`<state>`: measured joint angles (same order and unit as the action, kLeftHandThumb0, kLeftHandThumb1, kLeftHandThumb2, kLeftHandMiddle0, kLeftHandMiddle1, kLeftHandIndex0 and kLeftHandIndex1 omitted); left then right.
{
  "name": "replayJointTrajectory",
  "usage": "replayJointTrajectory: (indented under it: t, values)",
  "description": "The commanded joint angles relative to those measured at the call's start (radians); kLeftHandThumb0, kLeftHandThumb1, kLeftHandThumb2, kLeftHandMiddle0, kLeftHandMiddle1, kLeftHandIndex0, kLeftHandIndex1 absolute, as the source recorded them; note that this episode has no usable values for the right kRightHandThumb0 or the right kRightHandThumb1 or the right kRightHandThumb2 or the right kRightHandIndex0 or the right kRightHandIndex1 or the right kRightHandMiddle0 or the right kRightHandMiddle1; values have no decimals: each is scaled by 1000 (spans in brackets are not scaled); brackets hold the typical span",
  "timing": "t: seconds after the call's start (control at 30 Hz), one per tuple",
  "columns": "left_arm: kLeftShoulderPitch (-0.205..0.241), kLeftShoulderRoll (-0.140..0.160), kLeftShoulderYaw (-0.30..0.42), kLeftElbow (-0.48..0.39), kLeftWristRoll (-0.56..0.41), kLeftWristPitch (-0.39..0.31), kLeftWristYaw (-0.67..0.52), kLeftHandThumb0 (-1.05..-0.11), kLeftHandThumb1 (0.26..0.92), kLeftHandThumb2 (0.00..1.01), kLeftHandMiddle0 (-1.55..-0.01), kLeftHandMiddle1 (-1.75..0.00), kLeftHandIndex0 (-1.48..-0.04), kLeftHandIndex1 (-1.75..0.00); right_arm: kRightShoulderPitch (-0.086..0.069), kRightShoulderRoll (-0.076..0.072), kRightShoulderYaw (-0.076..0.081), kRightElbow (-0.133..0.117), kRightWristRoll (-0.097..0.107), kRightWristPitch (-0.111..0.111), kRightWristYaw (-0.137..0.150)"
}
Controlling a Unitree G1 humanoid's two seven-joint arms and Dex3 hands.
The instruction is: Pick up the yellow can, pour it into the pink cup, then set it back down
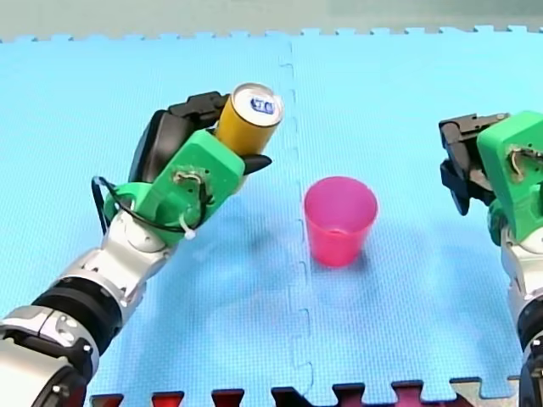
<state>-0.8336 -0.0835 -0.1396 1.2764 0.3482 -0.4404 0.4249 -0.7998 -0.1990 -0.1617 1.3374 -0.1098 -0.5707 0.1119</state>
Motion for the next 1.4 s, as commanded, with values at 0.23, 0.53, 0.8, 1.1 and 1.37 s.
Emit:
replayJointTrajectory:
  t: [0.23,0.53,0.8,1.1,1.37]
  values:
    - [-28,-5,-22,-5,8,-19,8,-403,764,0,-1341,-4,-1212,-10,0,5,-17,2,19,-4,26]
    - [-56,-2,-108,-2,104,-38,83,-414,761,0,-1310,0,-1161,-1,4,12,-24,1,26,-13,39]
    - [-72,5,-178,8,184,14,158,-398,754,0,-1329,-8,-1166,-2,9,16,-31,1,31,-25,45]
    - [-73,11,-221,16,225,23,205,-395,757,1,-1352,-14,-1177,-4,13,22,-42,2,42,-21,64]
    - [-78,25,-308,23,324,73,324,-394,772,5,-1382,-22,-1192,-7,16,21,-40,3,35,-27,56]
